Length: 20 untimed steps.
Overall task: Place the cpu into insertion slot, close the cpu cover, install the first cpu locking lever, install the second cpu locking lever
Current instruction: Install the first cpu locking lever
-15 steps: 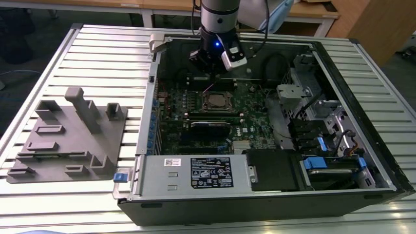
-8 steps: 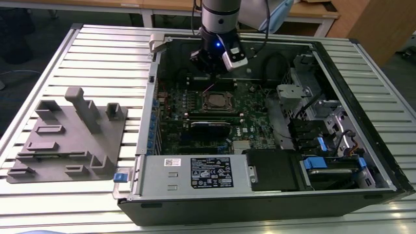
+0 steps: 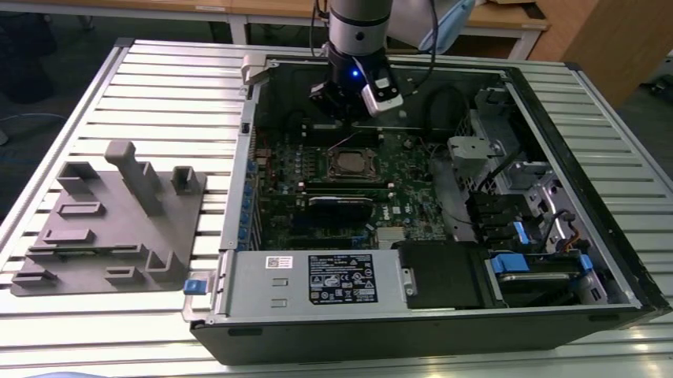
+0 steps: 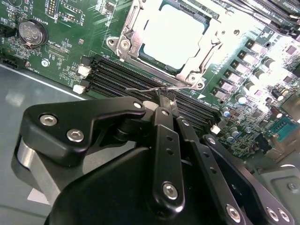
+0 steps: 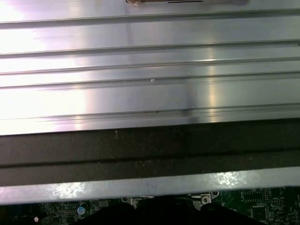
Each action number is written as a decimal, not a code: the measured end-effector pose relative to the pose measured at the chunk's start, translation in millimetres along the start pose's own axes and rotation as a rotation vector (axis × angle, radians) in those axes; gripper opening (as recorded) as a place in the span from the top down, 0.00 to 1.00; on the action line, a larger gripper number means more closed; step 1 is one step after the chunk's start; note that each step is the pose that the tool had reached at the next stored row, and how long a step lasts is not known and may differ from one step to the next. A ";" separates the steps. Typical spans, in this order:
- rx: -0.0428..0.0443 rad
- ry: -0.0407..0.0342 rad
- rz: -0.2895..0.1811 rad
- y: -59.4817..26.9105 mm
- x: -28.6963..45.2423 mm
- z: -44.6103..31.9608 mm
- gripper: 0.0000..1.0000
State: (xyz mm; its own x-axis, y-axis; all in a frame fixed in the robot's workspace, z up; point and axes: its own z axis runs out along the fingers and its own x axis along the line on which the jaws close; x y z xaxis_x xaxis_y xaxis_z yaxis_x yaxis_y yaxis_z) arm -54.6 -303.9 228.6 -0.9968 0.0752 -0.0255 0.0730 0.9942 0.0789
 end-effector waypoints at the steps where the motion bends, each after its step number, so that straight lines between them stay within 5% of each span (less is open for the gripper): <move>1: 0.0000 0.0000 0.000 0.0 0.0 0.0 0.89; 20: 0.0000 -0.0002 0.002 -0.2 -4.6 7.0 0.89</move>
State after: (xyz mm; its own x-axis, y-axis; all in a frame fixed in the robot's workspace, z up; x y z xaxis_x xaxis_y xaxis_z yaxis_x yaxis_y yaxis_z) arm -49.9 -303.9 221.7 -0.9967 0.0775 -0.0255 0.0753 0.9940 0.0789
